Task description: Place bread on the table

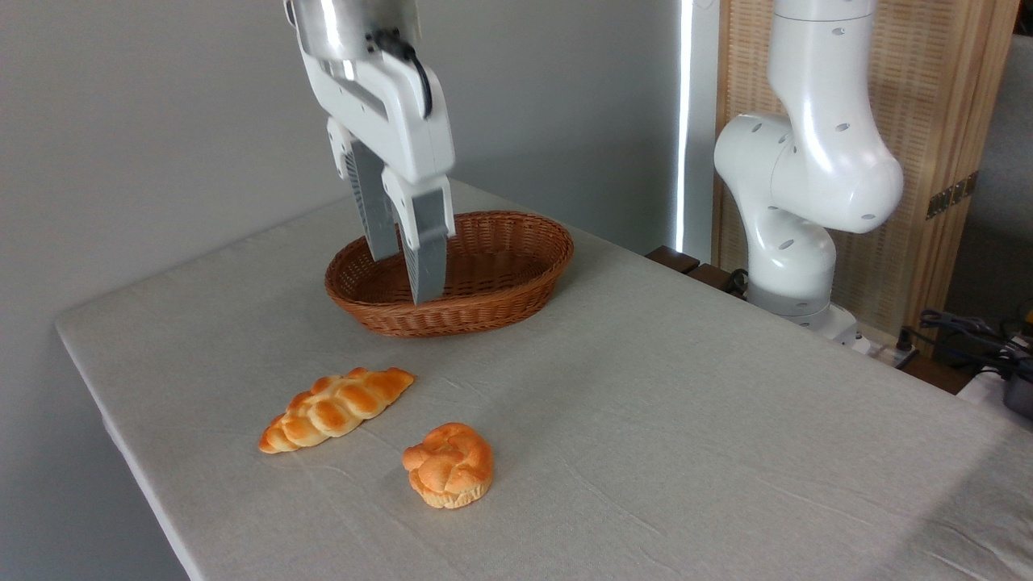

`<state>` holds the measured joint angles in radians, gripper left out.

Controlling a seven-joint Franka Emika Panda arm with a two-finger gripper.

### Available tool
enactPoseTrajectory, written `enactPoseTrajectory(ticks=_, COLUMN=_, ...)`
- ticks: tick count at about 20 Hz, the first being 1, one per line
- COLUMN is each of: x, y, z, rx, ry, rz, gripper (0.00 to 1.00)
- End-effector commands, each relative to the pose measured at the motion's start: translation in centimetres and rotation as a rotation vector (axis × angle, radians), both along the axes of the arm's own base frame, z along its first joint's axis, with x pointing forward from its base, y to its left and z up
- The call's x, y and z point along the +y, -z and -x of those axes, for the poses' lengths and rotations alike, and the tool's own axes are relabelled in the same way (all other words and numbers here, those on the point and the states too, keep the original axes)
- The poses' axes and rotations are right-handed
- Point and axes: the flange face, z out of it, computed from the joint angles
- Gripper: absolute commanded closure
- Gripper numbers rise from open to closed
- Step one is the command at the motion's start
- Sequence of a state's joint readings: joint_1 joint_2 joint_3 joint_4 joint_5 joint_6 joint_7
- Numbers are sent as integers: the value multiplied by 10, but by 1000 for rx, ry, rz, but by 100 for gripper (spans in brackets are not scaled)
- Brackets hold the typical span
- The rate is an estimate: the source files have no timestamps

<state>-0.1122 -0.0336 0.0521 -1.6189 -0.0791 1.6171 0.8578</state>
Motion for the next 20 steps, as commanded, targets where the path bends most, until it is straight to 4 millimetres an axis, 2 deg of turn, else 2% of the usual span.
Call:
enactPoseTrajectory(ticks=1, x=2, y=2, z=-5, rx=20, ry=-26, rz=0, gripper=0)
enactPoseTrajectory(ticks=4, x=10, y=-7, z=-5, rx=18, ry=-40, rz=-1, gripper=0)
enactPoseTrajectory(ticks=8, x=2, y=-6, z=-5, rx=35, ry=-51, rz=-68, gripper=0)
enactPoseTrajectory(ticks=20, x=8, y=-6, z=-5, rx=39, ry=-65, rz=-67, gripper=0)
